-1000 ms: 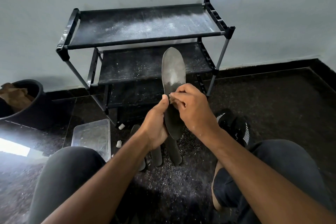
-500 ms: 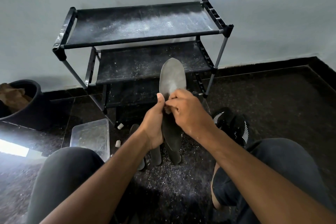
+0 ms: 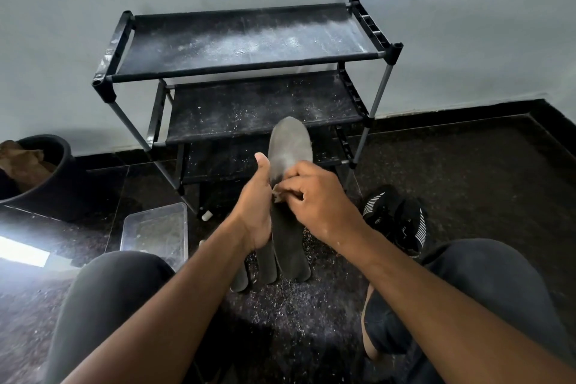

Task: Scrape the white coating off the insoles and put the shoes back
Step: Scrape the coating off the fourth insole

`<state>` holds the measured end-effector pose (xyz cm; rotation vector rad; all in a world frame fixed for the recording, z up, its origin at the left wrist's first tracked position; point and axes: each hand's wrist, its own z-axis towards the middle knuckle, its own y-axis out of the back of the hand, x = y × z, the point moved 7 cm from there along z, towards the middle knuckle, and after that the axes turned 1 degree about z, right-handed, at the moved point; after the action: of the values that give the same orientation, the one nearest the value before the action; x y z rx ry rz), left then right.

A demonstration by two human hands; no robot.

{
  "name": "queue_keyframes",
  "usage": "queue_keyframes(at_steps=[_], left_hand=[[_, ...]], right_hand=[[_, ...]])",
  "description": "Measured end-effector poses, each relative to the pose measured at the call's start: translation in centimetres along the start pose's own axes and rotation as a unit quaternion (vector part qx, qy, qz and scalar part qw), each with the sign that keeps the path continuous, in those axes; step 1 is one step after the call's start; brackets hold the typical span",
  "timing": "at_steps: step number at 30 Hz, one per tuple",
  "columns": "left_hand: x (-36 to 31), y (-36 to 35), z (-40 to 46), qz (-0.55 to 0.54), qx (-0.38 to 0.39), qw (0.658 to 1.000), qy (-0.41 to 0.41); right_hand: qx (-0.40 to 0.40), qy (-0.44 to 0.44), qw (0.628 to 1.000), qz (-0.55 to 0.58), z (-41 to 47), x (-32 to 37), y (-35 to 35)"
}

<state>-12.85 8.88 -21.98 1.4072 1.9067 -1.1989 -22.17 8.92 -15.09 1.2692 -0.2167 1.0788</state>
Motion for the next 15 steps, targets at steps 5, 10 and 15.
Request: queue_keyframes(at_steps=[5, 10, 15], left_hand=[[2.8, -2.5, -0.6, 0.001, 0.059, 0.998, 0.032], [2.2, -1.9, -0.2, -0.021, 0.048, 0.998, 0.024], [0.9, 0.4, 1.2, -0.024, -0.002, 1.0, 0.017]], right_hand=[[-0.131, -0.044, 0.99, -0.026, 0.9, -1.4, 3.4], [-0.096, -0.054, 0.994, -0.013, 0.5, -1.6, 2.4], [0.011, -0.032, 0.999, 0.006, -0.4, -1.2, -0.8]])
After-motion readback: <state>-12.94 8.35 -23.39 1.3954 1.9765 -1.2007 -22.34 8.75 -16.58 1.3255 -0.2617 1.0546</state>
